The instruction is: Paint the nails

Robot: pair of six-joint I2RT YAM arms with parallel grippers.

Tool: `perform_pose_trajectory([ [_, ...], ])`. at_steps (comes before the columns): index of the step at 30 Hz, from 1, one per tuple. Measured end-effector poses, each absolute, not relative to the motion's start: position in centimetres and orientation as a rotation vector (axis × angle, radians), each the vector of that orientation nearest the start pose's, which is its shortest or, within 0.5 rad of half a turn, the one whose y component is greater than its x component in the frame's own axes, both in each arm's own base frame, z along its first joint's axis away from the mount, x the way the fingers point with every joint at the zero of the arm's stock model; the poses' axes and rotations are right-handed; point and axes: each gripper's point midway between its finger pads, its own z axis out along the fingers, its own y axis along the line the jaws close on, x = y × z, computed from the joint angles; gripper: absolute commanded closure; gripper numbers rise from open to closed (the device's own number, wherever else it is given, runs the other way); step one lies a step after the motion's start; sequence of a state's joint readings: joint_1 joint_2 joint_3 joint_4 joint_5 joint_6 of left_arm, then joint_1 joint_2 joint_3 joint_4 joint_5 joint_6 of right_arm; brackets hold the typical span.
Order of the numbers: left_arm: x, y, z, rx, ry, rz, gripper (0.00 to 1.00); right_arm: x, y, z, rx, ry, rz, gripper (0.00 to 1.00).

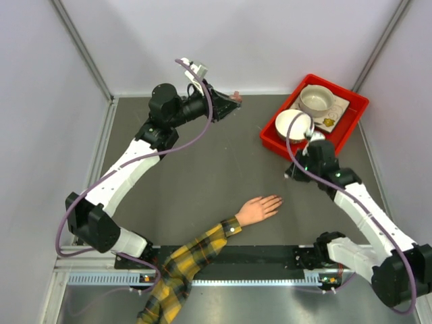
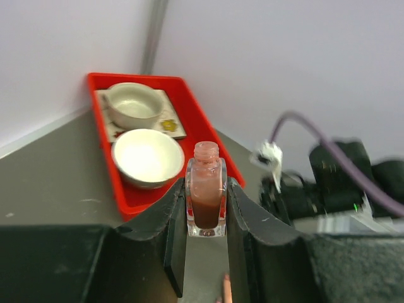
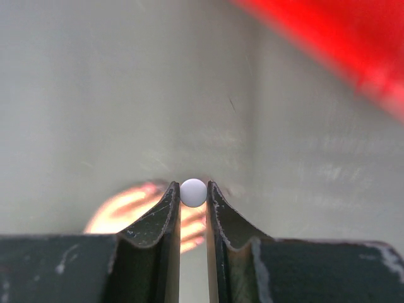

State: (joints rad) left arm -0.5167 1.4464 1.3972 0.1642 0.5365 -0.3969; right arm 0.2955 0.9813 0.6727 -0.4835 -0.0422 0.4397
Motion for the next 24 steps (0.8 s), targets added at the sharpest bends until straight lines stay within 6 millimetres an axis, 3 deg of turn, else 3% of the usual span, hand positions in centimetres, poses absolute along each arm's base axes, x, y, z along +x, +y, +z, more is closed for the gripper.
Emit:
perform_pose_trajectory([
  [3,32.5,-32.2,42.0,0.631,1.427,-1.223,1.0,28.0,11.1,18.0,0.065,2.262,0.423,1.0],
  [5,30.9,-32.6,42.8,0.688,1.383,-1.289,1.0,29.5,12.0,24.0,0.003,2.131,0.475,1.0],
  [8,28.5,-32.5,43.1,0.766,1.341,-1.359,1.0,29.6,13.5,30.8,-0.075,1.986,0.577,1.0],
  [18,22.8,-31.6,42.9,1.006,1.258,-1.398,1.0,24.4,16.6,40.8,-0.288,1.862,0.837,1.0],
  [24,19.2,-33.1,41.2,1.119,1.254,-1.393,1.0,21.0,19.2,45.7,-0.431,1.808,0.957,1.0],
])
